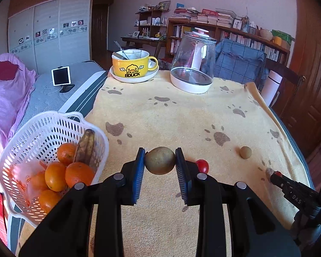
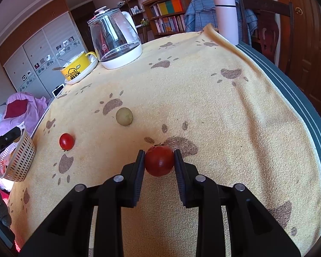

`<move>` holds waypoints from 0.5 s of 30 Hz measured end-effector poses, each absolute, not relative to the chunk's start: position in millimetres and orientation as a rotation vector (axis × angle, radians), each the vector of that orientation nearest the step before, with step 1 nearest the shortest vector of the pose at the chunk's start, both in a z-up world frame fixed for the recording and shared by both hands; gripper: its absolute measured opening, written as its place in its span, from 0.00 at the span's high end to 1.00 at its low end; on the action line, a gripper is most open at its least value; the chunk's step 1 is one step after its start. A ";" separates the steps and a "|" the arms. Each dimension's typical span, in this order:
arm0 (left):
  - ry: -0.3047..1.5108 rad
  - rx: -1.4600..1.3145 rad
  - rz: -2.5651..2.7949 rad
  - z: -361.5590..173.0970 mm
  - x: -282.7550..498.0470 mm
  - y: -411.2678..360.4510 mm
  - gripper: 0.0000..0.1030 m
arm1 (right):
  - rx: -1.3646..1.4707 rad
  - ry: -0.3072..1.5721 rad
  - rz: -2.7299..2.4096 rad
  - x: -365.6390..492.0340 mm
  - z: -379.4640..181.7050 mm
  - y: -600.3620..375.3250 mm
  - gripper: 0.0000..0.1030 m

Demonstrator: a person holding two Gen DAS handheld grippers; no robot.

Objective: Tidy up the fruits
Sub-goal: 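Carry the kiwi with the left tool into the basket and open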

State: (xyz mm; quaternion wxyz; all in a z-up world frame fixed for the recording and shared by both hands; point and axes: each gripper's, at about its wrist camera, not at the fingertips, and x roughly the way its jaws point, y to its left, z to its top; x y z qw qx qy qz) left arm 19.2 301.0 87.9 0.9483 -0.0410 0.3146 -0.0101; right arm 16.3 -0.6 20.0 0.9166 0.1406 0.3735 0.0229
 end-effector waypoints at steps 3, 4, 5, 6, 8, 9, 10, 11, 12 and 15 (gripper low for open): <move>0.640 -0.111 0.031 86.6 19.7 325.1 0.72 | 0.285 0.770 0.045 16.5 19.6 -0.1 0.73; 0.640 -0.120 0.046 85.9 19.6 332.5 0.72 | 0.283 0.770 0.045 16.6 19.5 0.2 0.73; 0.640 -0.128 0.061 85.1 19.5 339.7 0.72 | 0.281 0.771 0.044 16.7 19.4 0.4 0.73; 0.640 -0.134 0.075 84.5 19.5 346.4 0.72 | 0.279 0.772 0.044 16.9 19.3 0.9 0.73; 0.641 -0.147 0.103 82.9 19.4 360.0 0.72 | 0.276 0.773 0.042 17.1 19.1 1.5 0.73; 0.642 -0.155 0.116 82.1 19.4 366.6 0.72 | 0.274 0.773 0.041 17.1 19.1 1.6 0.73; 0.641 -0.162 0.129 81.9 19.2 373.0 0.72 | 0.272 0.774 0.040 17.4 18.9 2.1 0.73; 0.639 -0.169 0.142 81.8 19.1 379.4 0.72 | 0.271 0.775 0.040 17.3 18.9 2.3 0.73; 0.638 -0.175 0.154 81.7 18.9 385.7 0.72 | 0.269 0.775 0.039 17.2 18.9 2.5 0.73; 0.634 -0.192 0.184 81.4 18.5 401.9 0.72 | 0.265 0.776 0.038 17.6 18.9 3.0 0.73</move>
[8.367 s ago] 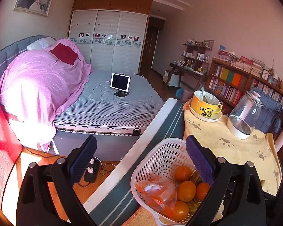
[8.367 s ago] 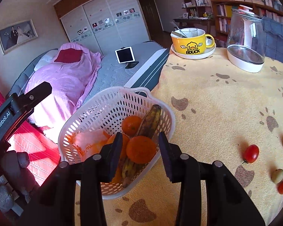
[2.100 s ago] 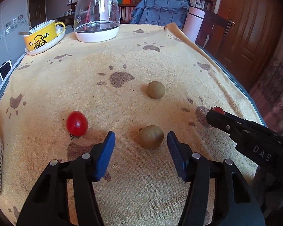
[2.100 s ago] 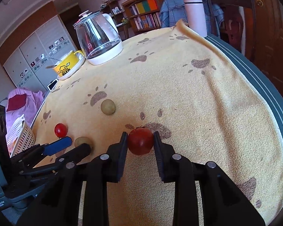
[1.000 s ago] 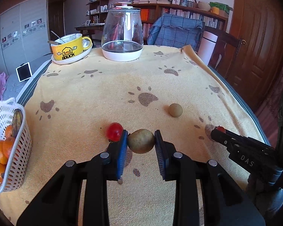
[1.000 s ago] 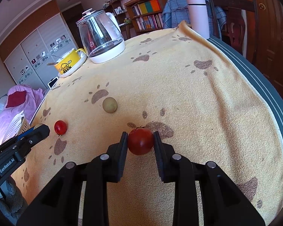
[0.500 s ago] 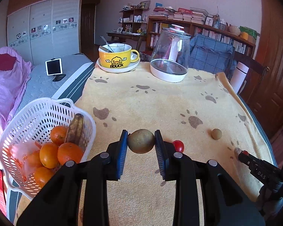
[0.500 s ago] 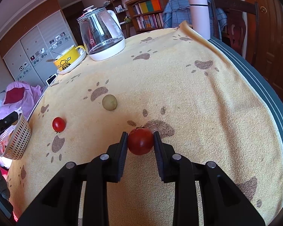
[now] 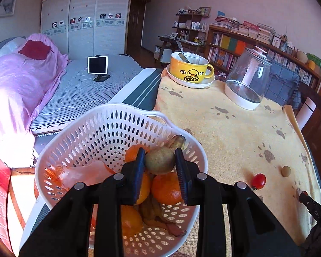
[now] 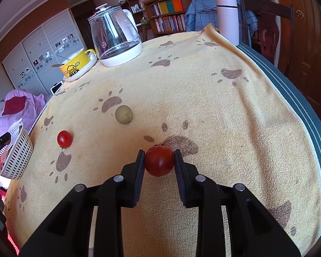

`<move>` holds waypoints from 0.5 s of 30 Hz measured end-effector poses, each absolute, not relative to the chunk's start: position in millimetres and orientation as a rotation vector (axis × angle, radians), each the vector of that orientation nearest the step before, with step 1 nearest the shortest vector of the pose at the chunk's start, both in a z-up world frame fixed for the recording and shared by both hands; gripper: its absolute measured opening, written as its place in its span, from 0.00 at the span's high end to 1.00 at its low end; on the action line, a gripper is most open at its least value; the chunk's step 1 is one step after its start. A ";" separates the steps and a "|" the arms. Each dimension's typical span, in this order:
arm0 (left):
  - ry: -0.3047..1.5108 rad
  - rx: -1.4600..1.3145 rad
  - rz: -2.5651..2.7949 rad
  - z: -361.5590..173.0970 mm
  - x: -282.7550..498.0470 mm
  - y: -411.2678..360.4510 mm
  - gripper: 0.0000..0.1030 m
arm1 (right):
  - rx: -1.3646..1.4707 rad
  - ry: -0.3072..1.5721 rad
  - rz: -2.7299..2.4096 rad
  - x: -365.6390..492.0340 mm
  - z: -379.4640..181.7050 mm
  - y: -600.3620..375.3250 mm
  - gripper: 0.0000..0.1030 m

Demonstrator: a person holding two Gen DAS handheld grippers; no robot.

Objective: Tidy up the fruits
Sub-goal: 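Carry the kiwi with the left tool into the basket and open, then carry the tomato with the right tool into the basket and open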

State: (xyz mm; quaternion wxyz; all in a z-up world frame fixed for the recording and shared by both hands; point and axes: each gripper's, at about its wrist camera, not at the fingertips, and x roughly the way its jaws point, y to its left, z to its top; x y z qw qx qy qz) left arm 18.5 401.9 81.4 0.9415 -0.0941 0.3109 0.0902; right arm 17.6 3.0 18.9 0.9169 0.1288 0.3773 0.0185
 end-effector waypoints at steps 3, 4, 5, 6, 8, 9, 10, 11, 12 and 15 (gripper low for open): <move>0.635 -0.208 0.210 79.5 17.8 415.9 0.72 | 0.262 0.776 0.037 17.6 18.7 3.3 0.73; 0.636 -0.212 0.218 78.8 18.0 419.7 0.72 | 0.260 0.777 0.036 17.6 18.6 3.4 0.73; 0.636 -0.217 0.226 78.1 18.0 423.3 0.72 | 0.259 0.777 0.036 17.3 18.5 3.7 0.73; 0.637 -0.222 0.234 77.4 17.5 427.4 0.72 | 0.258 0.778 0.035 17.4 18.6 4.1 0.73; 0.639 -0.238 0.250 76.2 17.0 434.9 0.71 | 0.255 0.779 0.033 17.6 18.6 4.2 0.73; 0.645 -0.252 0.253 75.4 16.7 438.2 0.64 | 0.254 0.780 0.032 17.6 18.5 4.4 0.73; 0.646 -0.269 0.251 75.0 16.0 441.7 0.51 | 0.252 0.781 0.032 17.7 18.5 4.6 0.73; 0.640 -0.279 0.242 75.5 14.9 443.7 0.48 | 0.250 0.782 0.031 17.8 18.5 4.8 0.73; 0.633 -0.282 0.240 77.1 13.3 443.9 0.44 | 0.249 0.783 0.030 18.1 18.5 5.2 0.73; 0.606 -0.298 0.245 83.1 7.5 446.8 0.31 | 0.245 0.784 0.026 18.5 18.6 5.9 0.73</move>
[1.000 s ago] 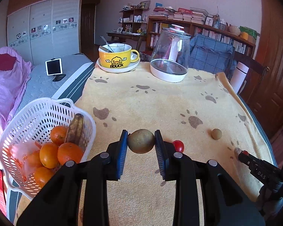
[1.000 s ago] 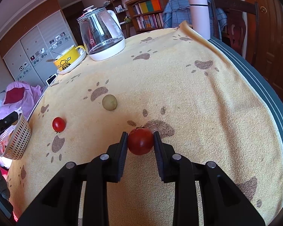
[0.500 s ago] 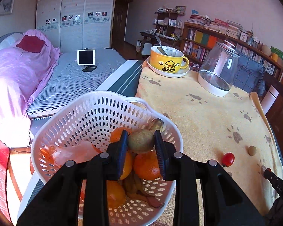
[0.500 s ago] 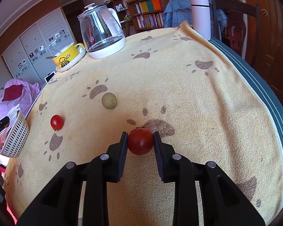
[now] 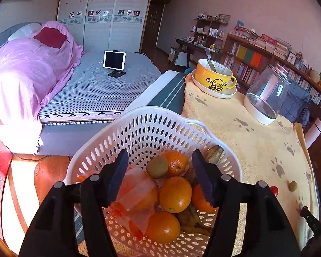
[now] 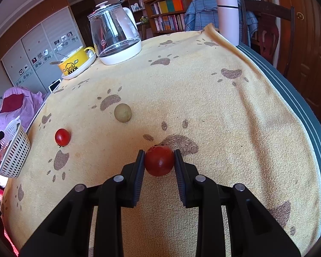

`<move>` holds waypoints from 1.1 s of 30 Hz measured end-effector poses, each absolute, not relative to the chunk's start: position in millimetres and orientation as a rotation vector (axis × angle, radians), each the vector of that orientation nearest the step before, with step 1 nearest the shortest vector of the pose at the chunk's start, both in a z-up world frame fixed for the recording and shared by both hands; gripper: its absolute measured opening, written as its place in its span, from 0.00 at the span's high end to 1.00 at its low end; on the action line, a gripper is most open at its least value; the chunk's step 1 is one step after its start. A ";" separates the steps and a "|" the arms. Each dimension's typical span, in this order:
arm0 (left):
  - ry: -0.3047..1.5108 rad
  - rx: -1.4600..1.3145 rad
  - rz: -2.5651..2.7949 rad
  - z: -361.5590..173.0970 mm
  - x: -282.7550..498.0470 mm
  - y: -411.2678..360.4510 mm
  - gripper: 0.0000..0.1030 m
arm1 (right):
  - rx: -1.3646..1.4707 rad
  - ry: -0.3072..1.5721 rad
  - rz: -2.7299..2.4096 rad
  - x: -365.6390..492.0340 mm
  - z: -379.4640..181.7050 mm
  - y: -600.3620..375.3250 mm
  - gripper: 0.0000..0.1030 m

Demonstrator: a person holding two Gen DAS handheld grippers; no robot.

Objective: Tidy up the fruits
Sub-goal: 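Carry the tomato with the right tool into the basket and open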

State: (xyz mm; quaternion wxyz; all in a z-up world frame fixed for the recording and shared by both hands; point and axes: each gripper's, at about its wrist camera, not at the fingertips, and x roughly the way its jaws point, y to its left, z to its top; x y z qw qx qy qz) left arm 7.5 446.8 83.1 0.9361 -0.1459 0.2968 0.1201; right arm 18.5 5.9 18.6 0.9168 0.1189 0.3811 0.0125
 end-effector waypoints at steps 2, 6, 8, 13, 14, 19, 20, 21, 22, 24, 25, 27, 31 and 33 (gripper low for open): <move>0.594 -0.320 0.247 86.4 2.9 451.5 0.31 | 0.242 0.785 0.023 18.5 18.4 6.0 0.73; 0.558 -0.351 0.264 94.5 -8.5 464.0 0.31 | 0.229 0.789 0.022 19.1 19.1 8.5 0.73; 0.543 -0.360 0.277 98.3 -14.3 469.7 0.31 | 0.219 0.789 0.024 19.2 20.7 10.8 0.73; 0.521 -0.355 0.321 102.4 -24.7 480.5 0.29 | 0.255 0.797 0.064 18.2 26.6 16.8 0.73; 0.520 -0.354 0.325 102.1 -25.8 481.5 0.29 | 0.258 0.798 0.074 17.8 28.4 19.8 0.73; 0.522 -0.357 0.321 102.4 -27.4 483.8 0.28 | 0.232 0.781 0.124 13.1 40.3 42.3 0.73; 0.520 -0.355 0.320 103.4 -27.9 483.6 0.28 | 0.228 0.779 0.137 12.1 42.5 47.1 0.73; 0.518 -0.354 0.320 103.8 -29.2 483.9 0.28 | 0.224 0.776 0.149 10.8 44.6 52.6 0.73; 0.519 -0.354 0.318 104.3 -29.1 483.5 0.28 | 0.219 0.775 0.162 10.3 46.5 58.4 0.73; 0.518 -0.360 0.311 105.1 -28.9 483.1 0.28 | 0.206 0.771 0.194 9.7 50.8 71.9 0.73; 0.518 -0.360 0.308 105.7 -28.7 482.9 0.28 | 0.199 0.769 0.211 9.4 52.8 79.0 0.73; 0.517 -0.358 0.303 106.6 -29.5 481.9 0.28 | 0.184 0.764 0.248 9.0 57.3 93.7 0.73; 0.510 -0.363 0.296 108.8 -31.3 482.3 0.28 | 0.162 0.762 0.346 10.9 67.3 127.8 0.73; 0.507 -0.368 0.296 110.1 -33.0 483.5 0.28 | 0.154 0.761 0.399 12.1 72.7 147.9 0.73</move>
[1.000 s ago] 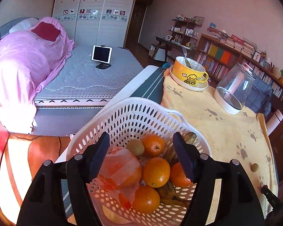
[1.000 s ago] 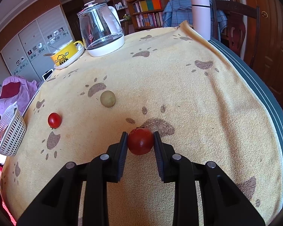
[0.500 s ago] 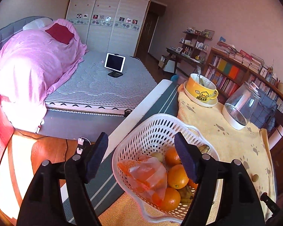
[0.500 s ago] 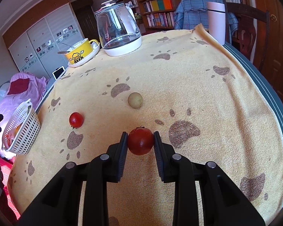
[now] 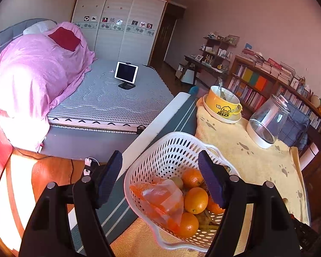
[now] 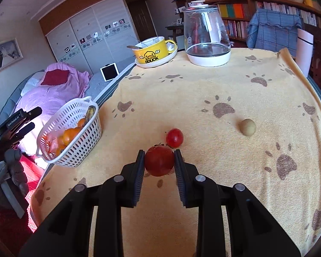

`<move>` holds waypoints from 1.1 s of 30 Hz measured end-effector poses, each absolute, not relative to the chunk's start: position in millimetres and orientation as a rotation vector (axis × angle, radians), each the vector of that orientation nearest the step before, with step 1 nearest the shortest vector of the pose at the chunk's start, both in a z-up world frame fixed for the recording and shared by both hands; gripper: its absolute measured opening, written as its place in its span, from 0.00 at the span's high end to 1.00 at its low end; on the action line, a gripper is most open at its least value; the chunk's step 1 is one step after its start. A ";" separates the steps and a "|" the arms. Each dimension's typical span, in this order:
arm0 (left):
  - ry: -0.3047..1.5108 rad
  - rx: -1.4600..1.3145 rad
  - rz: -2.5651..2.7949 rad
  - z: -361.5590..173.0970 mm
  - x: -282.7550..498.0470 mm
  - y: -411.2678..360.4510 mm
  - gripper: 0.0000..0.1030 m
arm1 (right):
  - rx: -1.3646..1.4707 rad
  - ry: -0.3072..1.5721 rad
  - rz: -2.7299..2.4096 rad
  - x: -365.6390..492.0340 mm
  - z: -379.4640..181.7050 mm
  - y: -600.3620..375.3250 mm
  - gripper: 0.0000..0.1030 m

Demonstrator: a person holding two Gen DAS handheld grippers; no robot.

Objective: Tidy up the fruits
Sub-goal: 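Carry the tomato with the right tool into the basket and open, then withdraw the right tool from the basket toward the towel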

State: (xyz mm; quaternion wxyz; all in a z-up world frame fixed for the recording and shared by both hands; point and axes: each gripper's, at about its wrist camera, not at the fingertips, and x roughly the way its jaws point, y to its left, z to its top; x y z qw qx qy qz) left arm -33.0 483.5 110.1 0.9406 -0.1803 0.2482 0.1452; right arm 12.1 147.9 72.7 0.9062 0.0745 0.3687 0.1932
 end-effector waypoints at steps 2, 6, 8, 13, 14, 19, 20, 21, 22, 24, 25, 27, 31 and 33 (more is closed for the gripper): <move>0.506 -0.373 0.298 109.9 -33.4 483.4 0.27 | 0.150 0.761 0.448 12.1 77.3 169.0 0.73; 0.502 -0.372 0.289 112.0 -34.6 481.7 0.27 | 0.121 0.745 0.540 10.3 88.1 212.2 0.73; 0.499 -0.373 0.286 113.2 -35.5 481.9 0.27 | 0.103 0.735 0.577 9.5 94.2 231.2 0.73; 0.493 -0.389 0.297 114.8 -37.8 487.0 0.24 | 0.062 0.720 0.642 9.4 103.8 275.1 0.73; 0.490 -0.391 0.301 115.1 -38.8 488.5 0.23 | 0.055 0.723 0.652 9.6 103.7 281.8 0.73; 0.482 -0.400 0.311 116.9 -40.6 493.9 0.23 | 0.023 0.744 0.683 12.8 97.7 308.6 0.73; 0.482 -0.402 0.312 116.6 -40.8 495.8 0.23 | 0.017 0.749 0.688 13.5 95.8 312.9 0.73; 0.483 -0.406 0.313 116.4 -40.7 496.5 0.23 | 0.013 0.754 0.690 14.3 94.2 316.6 0.73; 0.484 -0.410 0.315 116.0 -40.6 497.9 0.22 | 0.013 0.758 0.690 15.1 92.7 319.0 0.72; 0.481 -0.416 0.320 115.6 -41.0 499.2 0.17 | 0.014 0.767 0.694 17.8 89.5 321.5 0.72; 0.481 -0.415 0.321 115.5 -40.9 499.9 0.17 | 0.016 0.769 0.693 17.6 88.6 321.3 0.68; 0.483 -0.415 0.319 115.2 -40.3 500.6 0.17 | 0.028 0.766 0.687 17.6 86.9 317.9 0.60; 0.484 -0.413 0.320 114.6 -40.2 500.7 0.17 | 0.047 0.746 0.655 15.6 85.6 304.9 0.60; 0.487 -0.412 0.318 113.6 -39.6 500.3 0.17 | 0.054 0.736 0.637 13.8 85.7 298.0 0.60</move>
